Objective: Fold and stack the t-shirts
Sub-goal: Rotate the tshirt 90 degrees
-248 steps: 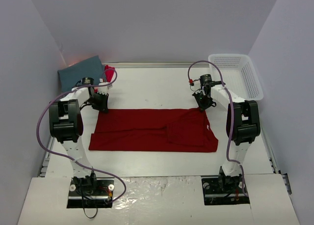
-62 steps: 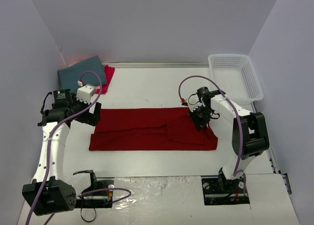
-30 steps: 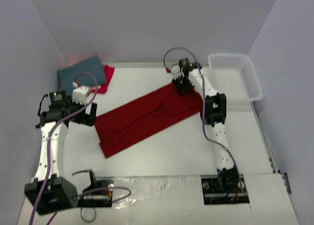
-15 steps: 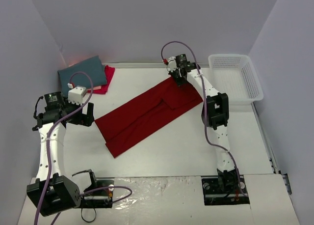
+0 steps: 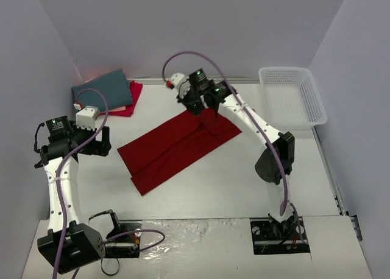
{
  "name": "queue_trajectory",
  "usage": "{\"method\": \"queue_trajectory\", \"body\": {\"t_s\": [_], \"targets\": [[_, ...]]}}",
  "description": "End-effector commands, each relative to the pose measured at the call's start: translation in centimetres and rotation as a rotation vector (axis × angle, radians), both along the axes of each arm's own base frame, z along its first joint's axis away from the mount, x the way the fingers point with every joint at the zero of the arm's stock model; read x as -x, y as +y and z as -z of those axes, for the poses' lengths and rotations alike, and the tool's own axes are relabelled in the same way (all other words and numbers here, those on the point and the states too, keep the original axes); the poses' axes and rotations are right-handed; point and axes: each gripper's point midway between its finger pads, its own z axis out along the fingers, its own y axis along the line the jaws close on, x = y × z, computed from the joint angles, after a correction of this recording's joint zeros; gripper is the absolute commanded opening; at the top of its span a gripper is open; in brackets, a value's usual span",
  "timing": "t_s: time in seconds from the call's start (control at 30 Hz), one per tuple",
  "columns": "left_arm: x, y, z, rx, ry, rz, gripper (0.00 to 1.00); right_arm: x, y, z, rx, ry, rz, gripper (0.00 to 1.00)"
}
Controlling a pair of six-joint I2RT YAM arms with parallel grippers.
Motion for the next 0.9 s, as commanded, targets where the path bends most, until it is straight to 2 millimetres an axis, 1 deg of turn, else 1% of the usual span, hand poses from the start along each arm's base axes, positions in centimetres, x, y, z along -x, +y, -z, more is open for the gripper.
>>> {"method": "queue_trajectory", "body": {"t_s": [0.0,0.03,0.07,0.1,0.13,0.2,0.23,0.3,0.33,0.37,0.4,0.43,0.47,0.5,0.53,0.57,0.6,0.67,0.7,0.77,0.8,0.87], "targets": [[-0.1,1.5,-1.9,-0.004,-0.072,-0.086,0.94,8.1,2.4,7.9,0.174,0.256,-0.156,0.00],[-0.1,1.9,-2.2,-0.001,-0.081,-0.106,0.94,9.1,3.0,8.3,0.186,0.260,-0.178,0.00],[0.0,2.7,-2.6,0.006,-0.094,-0.151,0.94,10.1,3.6,8.8,0.205,0.265,-0.196,0.00],[0.1,3.2,-2.8,0.006,-0.104,-0.172,0.94,11.1,4.0,9.4,0.221,0.276,-0.214,0.00],[0.2,3.7,-3.1,0.006,-0.115,-0.197,0.94,12.7,5.3,10.0,0.236,0.283,-0.252,0.00],[0.6,4.8,-3.3,0.009,-0.124,-0.247,0.94,14.2,6.4,10.8,0.251,0.296,-0.283,0.00],[0.7,5.1,-3.5,0.009,-0.133,-0.258,0.95,15.5,7.3,11.8,0.271,0.311,-0.311,0.00],[0.9,5.8,-3.5,0.013,-0.133,-0.287,0.94,16.8,8.1,12.9,0.298,0.322,-0.337,0.00],[1.0,5.9,-3.5,0.015,-0.131,-0.294,0.94,17.3,8.4,13.9,0.317,0.332,-0.349,0.00],[1.1,6.1,-3.5,0.015,-0.131,-0.303,0.94,18.3,9.0,14.4,0.331,0.333,-0.373,0.00],[1.2,6.3,-3.6,0.016,-0.132,-0.313,0.94,18.7,9.2,15.3,0.354,0.341,-0.381,0.00],[1.3,6.4,-3.6,0.017,-0.132,-0.314,0.94,19.5,9.7,15.7,0.367,0.336,-0.401,0.00],[1.4,6.4,-3.6,0.017,-0.133,-0.316,0.94,19.7,10.0,16.0,0.372,0.335,-0.406,0.00],[1.5,6.4,-3.7,0.018,-0.139,-0.314,0.94,20.0,10.2,16.7,0.385,0.344,-0.412,0.00],[1.6,6.6,-3.7,0.018,-0.139,-0.321,0.94,20.2,10.4,17.0,0.391,0.344,-0.418,0.00],[1.6,6.6,-3.7,0.018,-0.142,-0.321,0.94,20.4,10.9,16.9,0.388,0.337,-0.428,0.00],[1.6,6.5,-3.8,0.021,-0.150,-0.315,0.94,20.4,11.1,17.4,0.395,0.340,-0.429,0.00],[1.6,6.4,-3.7,0.024,-0.144,-0.310,0.94,20.4,11.6,17.5,0.396,0.329,-0.437,0.00],[1.6,6.4,-3.7,0.024,-0.142,-0.311,0.94,20.5,11.7,18.2,0.407,0.334,-0.440,0.00],[1.7,6.5,-3.6,0.026,-0.140,-0.314,0.94,20.3,12.2,18.3,0.404,0.329,-0.442,0.00],[1.7,6.5,-3.6,0.026,-0.139,-0.313,0.94,20.3,12.3,18.7,0.411,0.332,-0.446,0.00],[1.7,6.5,-3.5,0.028,-0.139,-0.308,0.94,20.1,12.5,18.8,0.414,0.324,-0.447,0.00]]}}
